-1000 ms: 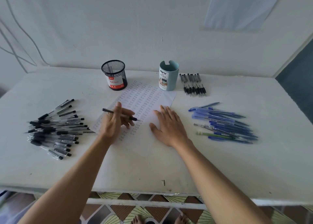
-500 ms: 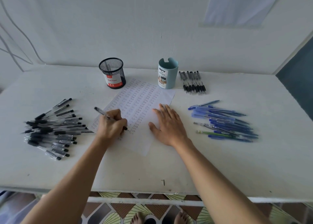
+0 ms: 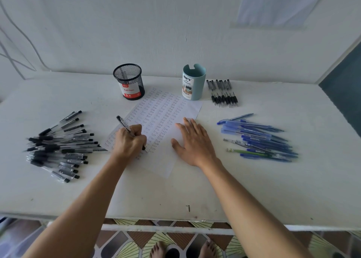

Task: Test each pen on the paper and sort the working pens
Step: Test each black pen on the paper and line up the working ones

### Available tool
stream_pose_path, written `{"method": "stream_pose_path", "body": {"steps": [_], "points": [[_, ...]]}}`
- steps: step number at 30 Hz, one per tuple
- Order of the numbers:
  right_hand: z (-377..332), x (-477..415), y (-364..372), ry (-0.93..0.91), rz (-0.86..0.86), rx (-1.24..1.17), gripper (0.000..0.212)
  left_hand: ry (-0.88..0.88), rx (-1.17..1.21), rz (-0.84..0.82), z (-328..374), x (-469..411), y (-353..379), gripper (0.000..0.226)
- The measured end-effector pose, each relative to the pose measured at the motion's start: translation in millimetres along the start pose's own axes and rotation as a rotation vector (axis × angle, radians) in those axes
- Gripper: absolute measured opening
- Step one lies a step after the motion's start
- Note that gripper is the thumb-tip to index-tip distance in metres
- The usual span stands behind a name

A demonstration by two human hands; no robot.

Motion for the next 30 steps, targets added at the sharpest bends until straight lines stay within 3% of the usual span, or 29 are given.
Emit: {"method": "stream_pose_path", "body": {"steps": [30], "points": [[-0.3,1.2,-0.9,-0.002,-0.001,-0.001,0.065,0.057,-0.007,-0.012,-3.1,0.6,4.8,0.026]]}}
Point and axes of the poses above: each hand's wrist, its own x-axis away from the middle knuckle, its own y-axis out of the palm, z = x × y, the point moved 1 cm from there along -x, towards the middle knuckle, and after that the axes turned 1 degree about -z, right-handed, at the moved point
